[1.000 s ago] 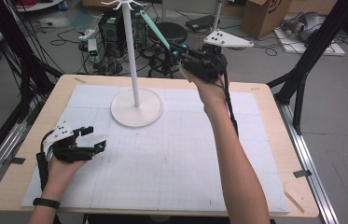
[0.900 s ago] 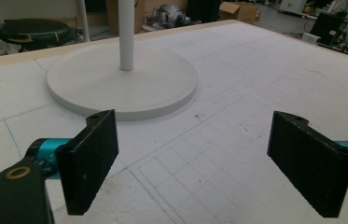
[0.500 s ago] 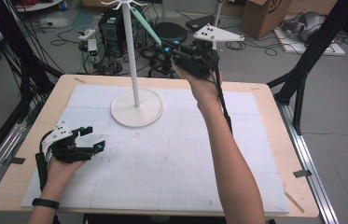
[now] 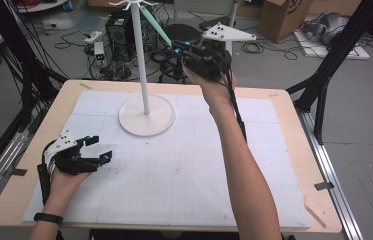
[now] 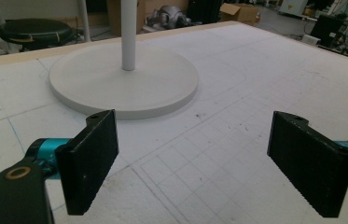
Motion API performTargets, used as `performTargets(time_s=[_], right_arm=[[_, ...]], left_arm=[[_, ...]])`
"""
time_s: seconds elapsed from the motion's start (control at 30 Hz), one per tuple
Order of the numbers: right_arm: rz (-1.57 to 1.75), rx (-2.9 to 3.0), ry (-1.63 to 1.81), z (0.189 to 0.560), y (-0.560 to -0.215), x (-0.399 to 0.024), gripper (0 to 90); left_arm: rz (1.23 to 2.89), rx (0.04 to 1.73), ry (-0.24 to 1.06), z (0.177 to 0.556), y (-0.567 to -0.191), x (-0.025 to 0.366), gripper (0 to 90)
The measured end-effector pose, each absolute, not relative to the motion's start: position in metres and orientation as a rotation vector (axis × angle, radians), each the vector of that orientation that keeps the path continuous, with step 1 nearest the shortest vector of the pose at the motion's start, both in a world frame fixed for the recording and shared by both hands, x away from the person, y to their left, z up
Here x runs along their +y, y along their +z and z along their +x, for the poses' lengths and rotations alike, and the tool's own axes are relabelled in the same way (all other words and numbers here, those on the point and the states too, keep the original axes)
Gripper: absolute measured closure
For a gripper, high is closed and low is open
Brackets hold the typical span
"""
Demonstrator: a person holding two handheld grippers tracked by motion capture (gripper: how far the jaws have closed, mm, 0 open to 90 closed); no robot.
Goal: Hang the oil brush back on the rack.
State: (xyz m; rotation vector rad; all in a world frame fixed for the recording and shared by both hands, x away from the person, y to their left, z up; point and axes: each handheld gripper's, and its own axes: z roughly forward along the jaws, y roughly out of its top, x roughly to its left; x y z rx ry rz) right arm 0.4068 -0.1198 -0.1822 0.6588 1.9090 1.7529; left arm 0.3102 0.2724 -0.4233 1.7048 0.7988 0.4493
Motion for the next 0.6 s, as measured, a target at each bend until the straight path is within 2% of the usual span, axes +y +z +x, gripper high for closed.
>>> performTargets(time_s=[0.43,0.47,0.5,0.6], right_arm=[[0.701,1.951,1.687,0.427,-0.191,-0.107,80.2],[0.717,1.953,1.681,0.427,-0.192,-0.106,75.9],[0.741,1.950,1.680,0.430,-0.195,-0.106,65.7],[0.769,1.965,1.678,0.432,-0.198,-0.106,58.2]], left_arm=[[1.694,0.809,0.443,0.308,-0.424,0.276,16.9],[1.695,0.808,0.438,0.308,-0.425,0.276,16.9],[1.692,0.810,0.437,0.308,-0.424,0.276,16.9],[1.681,0.809,0.441,0.307,-0.424,0.277,16.9]])
